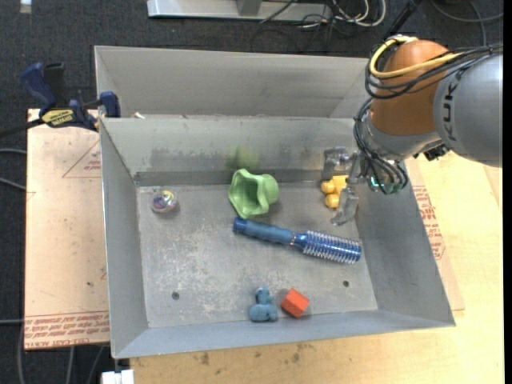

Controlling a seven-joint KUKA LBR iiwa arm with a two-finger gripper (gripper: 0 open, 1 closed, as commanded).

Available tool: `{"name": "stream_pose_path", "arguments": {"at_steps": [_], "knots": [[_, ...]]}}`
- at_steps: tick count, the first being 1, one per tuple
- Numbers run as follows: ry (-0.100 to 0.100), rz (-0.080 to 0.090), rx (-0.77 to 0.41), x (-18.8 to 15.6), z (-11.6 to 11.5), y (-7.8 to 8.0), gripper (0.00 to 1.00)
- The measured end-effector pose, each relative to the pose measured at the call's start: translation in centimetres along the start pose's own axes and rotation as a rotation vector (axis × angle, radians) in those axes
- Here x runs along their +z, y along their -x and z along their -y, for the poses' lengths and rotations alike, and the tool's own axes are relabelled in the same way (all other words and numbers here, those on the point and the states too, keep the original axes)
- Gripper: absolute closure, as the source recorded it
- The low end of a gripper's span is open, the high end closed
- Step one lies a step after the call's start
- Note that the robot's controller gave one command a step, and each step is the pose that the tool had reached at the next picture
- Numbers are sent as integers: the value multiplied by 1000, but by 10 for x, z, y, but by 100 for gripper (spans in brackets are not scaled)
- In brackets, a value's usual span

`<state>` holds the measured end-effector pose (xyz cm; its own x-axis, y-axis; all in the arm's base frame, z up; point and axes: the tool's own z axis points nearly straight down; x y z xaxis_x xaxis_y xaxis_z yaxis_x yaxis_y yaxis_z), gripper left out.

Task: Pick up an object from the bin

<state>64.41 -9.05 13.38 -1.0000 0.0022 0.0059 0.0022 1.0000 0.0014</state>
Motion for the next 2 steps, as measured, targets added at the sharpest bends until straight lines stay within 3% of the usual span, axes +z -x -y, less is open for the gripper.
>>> {"name": "stream_pose_path", "arguments": {"at_steps": [1,2], "knots": [[-3,10,-163,61,-43,-52,0],[0,8,-227,61,-75,-89,0]]}}
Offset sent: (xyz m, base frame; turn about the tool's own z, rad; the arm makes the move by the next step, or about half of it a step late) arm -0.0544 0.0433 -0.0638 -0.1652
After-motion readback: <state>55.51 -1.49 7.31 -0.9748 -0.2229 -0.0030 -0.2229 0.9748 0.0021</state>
